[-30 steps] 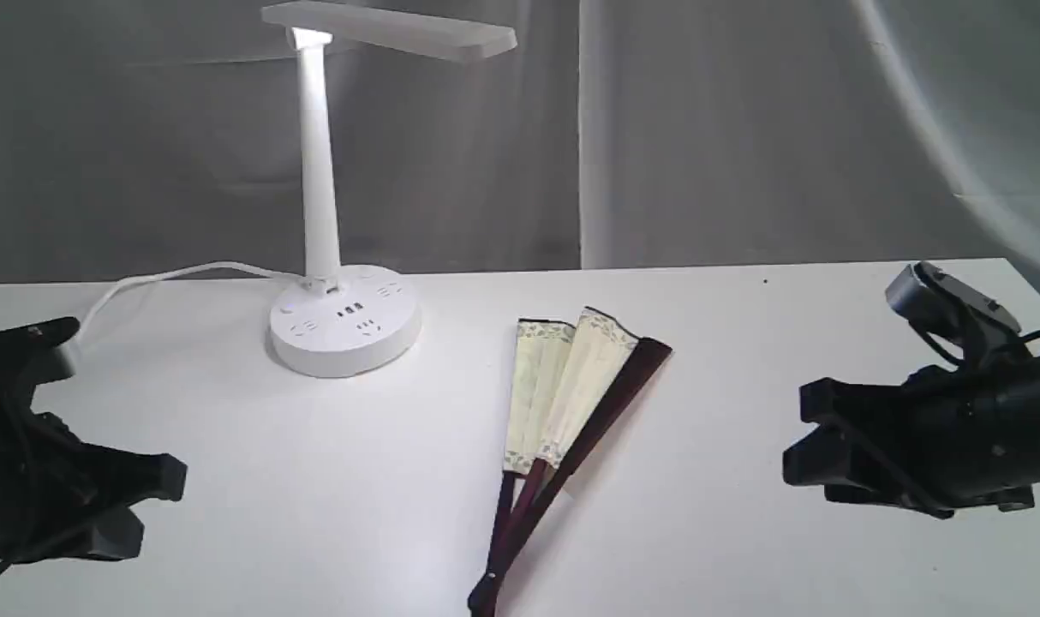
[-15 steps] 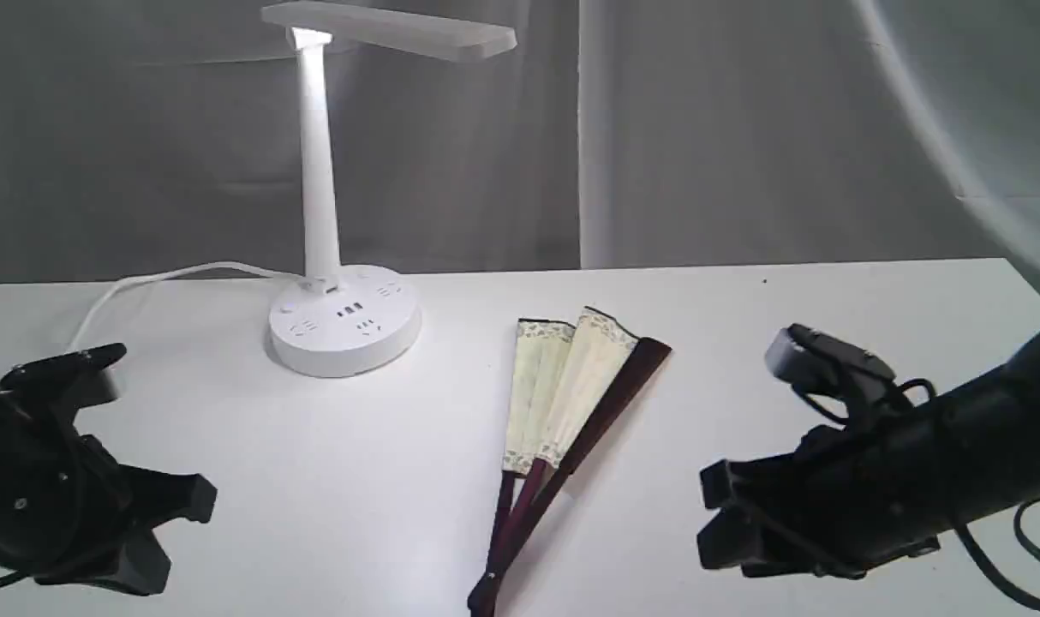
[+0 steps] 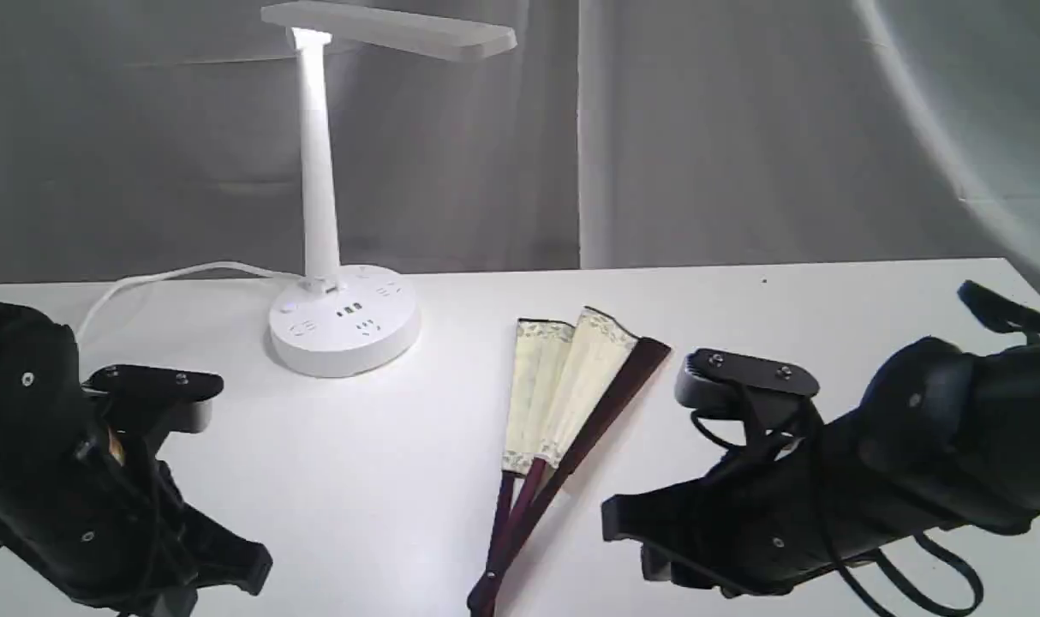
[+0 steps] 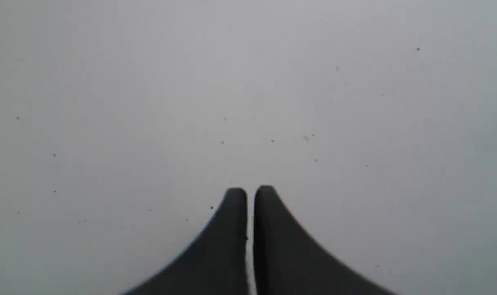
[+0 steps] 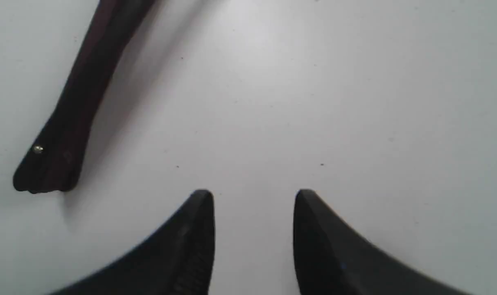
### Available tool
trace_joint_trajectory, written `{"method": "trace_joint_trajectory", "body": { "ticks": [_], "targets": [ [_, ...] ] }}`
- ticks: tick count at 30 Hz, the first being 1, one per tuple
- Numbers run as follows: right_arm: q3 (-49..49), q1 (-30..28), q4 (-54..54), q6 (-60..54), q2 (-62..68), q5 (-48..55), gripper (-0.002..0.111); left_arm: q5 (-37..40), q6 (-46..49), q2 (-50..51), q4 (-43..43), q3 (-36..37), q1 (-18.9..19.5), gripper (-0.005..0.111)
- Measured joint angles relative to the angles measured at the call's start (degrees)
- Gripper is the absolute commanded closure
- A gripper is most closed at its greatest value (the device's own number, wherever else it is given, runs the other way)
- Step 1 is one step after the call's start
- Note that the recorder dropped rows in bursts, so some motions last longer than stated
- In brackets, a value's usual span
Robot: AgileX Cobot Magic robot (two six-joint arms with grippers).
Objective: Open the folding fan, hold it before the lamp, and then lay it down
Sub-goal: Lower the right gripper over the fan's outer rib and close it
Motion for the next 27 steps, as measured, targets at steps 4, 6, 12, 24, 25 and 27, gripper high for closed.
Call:
{"method": "trace_joint_trajectory", "body": {
  "ticks": [4, 6, 12, 24, 25, 27],
  "targets": [
    [-2.5, 1.2, 0.0, 1.5, 1.8, 0.9, 0.075, 0.0, -0.2, 0.0, -1.0, 0.0, -0.3, 0.107],
    [-4.5, 1.2, 0.1, 1.6, 2.5, 1.9, 0.073, -0.5, -0.2, 0.0, -1.2, 0.0, -0.3, 0.107],
    [-10.7, 1.2, 2.8, 3.4, 3.4, 2.4, 0.061, -1.3, -0.2, 0.0, -1.4, 0.0, -0.3, 0.107],
    [-16.0, 1.2, 17.3, 4.4, 10.5, 1.5, 0.057, -2.2, -0.2, 0.0, -4.4, 0.0, -0.3, 0.107],
    [-16.3, 1.2, 18.1, 4.4, 10.8, 1.2, 0.057, -2.2, -0.2, 0.0, -4.5, 0.0, -0.3, 0.107],
    [-16.5, 1.2, 21.0, 4.4, 12.1, 0.7, 0.057, -2.2, -0.2, 0.0, -4.6, 0.0, -0.3, 0.107]
  ]
}}
